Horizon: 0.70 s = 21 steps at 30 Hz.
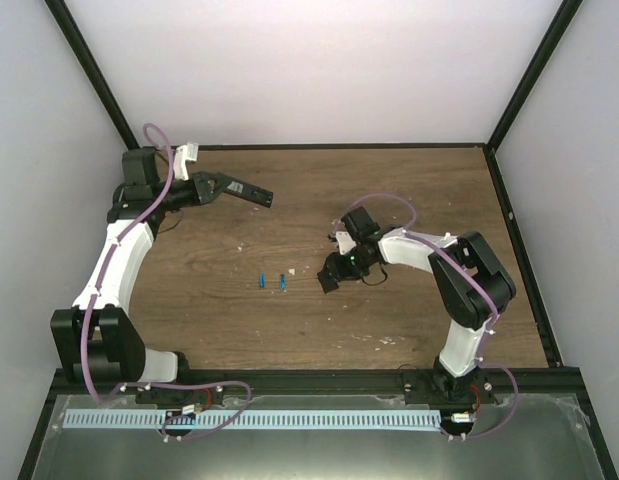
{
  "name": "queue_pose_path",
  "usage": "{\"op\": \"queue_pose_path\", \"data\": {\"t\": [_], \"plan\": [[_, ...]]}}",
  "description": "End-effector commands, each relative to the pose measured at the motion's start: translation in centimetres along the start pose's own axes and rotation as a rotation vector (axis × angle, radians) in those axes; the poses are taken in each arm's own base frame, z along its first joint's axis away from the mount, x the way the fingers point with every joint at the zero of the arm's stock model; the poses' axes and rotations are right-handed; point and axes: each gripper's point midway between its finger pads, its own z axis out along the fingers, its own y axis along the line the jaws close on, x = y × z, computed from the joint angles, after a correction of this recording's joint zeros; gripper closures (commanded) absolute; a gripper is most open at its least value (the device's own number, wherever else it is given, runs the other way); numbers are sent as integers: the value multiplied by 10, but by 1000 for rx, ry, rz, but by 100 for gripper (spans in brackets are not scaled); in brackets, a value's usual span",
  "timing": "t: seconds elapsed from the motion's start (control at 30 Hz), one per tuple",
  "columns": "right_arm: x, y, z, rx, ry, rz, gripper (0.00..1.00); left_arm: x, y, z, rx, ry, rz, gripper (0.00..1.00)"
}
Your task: Load the batteries into the remote control
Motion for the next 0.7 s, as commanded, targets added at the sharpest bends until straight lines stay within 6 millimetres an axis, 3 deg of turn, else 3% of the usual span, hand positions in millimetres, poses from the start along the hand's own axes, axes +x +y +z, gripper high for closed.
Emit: {"op": "queue_pose_path", "data": {"t": [0.0,0.17,0.37,0.47,0.67], "plan": [[6,-17,-17,127,16,2,57,-11,-6,-3,12,-29,35,100],[8,-23,-47,230,-16,-18,50,-5,-5,-4,10,-26,36,100],[-21,2,-77,243,-118,-142,52,29,1,-6,20,-9,-19,100],[-35,17,-74,248,-136,-198,56,50,4,-8,25,-11,-57,100],[-51,47,-39,228,-98,-258,66,80,14,-17,-10,-25,-121,100]]}}
